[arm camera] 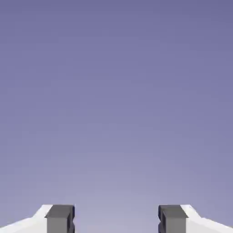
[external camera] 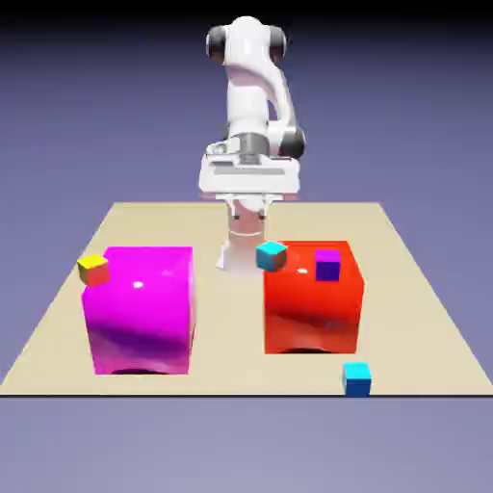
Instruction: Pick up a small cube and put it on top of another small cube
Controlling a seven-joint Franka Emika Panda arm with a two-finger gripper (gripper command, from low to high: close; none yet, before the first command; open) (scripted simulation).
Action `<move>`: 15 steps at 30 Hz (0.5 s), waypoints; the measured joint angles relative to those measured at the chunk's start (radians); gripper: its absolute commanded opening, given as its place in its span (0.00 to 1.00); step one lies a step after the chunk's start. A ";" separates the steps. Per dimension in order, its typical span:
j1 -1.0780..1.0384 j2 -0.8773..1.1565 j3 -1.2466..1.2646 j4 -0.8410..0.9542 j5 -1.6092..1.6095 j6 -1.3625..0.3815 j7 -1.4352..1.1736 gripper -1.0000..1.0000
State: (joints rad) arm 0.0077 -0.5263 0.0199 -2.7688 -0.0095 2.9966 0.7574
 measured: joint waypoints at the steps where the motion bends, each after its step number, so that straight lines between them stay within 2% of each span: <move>1: -0.004 0.036 0.016 0.034 -0.008 -0.033 0.014 0.50; 15: -0.048 0.544 0.247 0.513 -0.118 -0.502 0.204 0.50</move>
State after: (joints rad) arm -0.0400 0.0173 0.2673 -2.2559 -0.1274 2.4947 0.9618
